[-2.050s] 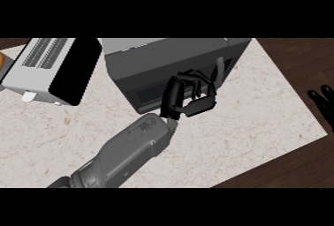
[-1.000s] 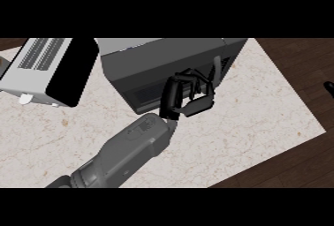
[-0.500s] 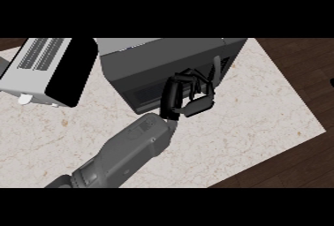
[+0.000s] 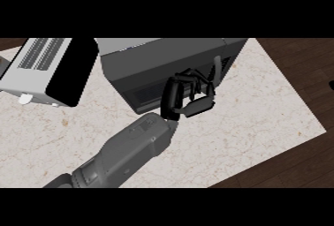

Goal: Pick up the milk, place it into the microwave and close the microwave

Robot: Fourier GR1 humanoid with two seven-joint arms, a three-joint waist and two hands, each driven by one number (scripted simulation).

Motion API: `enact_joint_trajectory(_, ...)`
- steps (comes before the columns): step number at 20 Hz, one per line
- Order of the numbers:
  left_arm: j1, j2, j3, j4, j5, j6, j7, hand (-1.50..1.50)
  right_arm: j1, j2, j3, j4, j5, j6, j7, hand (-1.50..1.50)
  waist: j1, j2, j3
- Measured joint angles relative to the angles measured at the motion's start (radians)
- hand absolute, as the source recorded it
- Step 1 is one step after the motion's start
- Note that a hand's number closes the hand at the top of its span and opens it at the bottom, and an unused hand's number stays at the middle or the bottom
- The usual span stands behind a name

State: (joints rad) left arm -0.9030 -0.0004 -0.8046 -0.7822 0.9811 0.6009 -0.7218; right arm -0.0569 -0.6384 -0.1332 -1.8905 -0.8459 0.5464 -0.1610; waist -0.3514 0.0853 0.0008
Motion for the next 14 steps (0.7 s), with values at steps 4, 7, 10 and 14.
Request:
enact_joint_trajectory(4, -0.002, 0.0, -0.004, 0.004, 0.011, -0.002, -0.017, 1.5, 0.0, -0.012, 0.0, 0.001, -0.019, 0.011, 0.011, -1.5, -0.001, 0.001, 0.0)
enact_joint_trajectory(7, -0.002, 0.0, -0.005, 0.006, 0.021, 0.0, -0.026, 1.5, -0.001, -0.021, -0.004, 0.003, -0.038, 0.016, 0.017, -1.5, -0.004, 0.001, 0.001)
enact_joint_trajectory(10, -0.005, 0.0, -0.01, 0.01, 0.03, -0.002, -0.033, 1.5, -0.005, -0.03, -0.007, 0.001, -0.046, 0.022, 0.021, -1.5, -0.003, 0.0, 0.001)
enact_joint_trajectory(14, -0.007, 0.0, -0.013, 0.015, 0.042, -0.003, -0.044, 1.5, -0.007, -0.045, -0.013, 0.001, -0.061, 0.034, 0.028, -1.5, -0.006, 0.0, 0.001)
